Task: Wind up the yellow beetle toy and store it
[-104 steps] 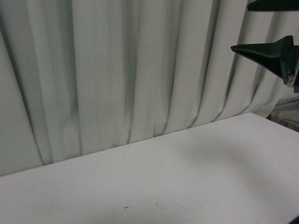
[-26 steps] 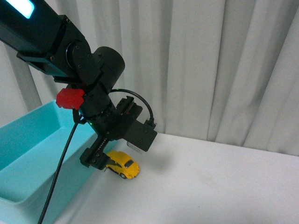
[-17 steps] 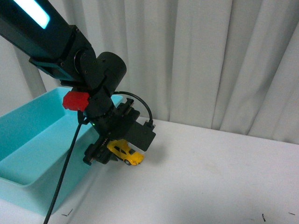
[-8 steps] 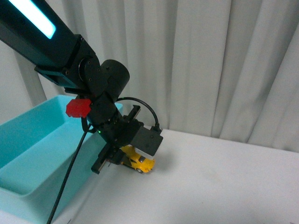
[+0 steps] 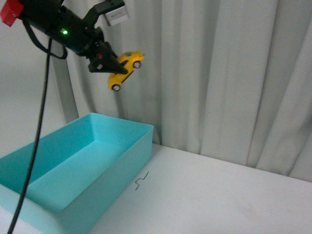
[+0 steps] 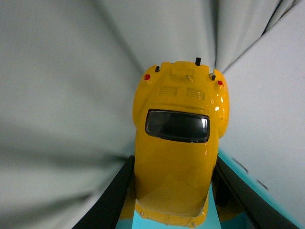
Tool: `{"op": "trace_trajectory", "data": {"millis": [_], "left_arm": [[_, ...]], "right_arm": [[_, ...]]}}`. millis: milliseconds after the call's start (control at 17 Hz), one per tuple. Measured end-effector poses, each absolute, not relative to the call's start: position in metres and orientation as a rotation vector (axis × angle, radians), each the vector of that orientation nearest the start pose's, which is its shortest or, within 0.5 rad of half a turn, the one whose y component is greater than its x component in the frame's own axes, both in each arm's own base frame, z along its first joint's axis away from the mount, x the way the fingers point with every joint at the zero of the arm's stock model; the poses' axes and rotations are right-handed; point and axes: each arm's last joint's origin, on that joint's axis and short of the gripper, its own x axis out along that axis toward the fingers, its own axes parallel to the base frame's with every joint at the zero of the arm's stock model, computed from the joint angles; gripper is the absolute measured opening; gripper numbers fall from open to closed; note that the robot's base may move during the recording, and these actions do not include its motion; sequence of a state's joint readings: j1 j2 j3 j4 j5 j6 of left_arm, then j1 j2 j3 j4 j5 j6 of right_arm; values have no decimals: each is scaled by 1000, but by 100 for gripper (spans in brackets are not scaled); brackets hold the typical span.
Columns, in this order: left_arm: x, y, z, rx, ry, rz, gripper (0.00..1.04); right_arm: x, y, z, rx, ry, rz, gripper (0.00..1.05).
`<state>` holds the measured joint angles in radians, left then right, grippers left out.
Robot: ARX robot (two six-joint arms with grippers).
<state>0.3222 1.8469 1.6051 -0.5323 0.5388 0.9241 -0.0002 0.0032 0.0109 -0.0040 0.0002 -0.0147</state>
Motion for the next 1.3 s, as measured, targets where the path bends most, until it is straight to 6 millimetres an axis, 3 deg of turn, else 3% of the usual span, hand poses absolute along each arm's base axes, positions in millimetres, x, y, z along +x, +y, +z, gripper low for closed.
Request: {"op": "trace_trajectory", "data": {"millis": [118,354,589,943,1297], "left_arm": [[375,156,270,397,758,-366,40],[359,172,235,284,898,-282,40],[372,161,191,286,1043,-194,40],[400,142,144,304,1121,-106,40],[409,145,121,304,1167,-10,40]], "right_arm": [[97,0,167,-15,-4,0,98],[97,0,167,-15,-4,0,98],[97,0,167,-15,-4,0,98],[97,0,167,-15,-4,0,98],[97,0,167,-15,-4,0,98]]}}
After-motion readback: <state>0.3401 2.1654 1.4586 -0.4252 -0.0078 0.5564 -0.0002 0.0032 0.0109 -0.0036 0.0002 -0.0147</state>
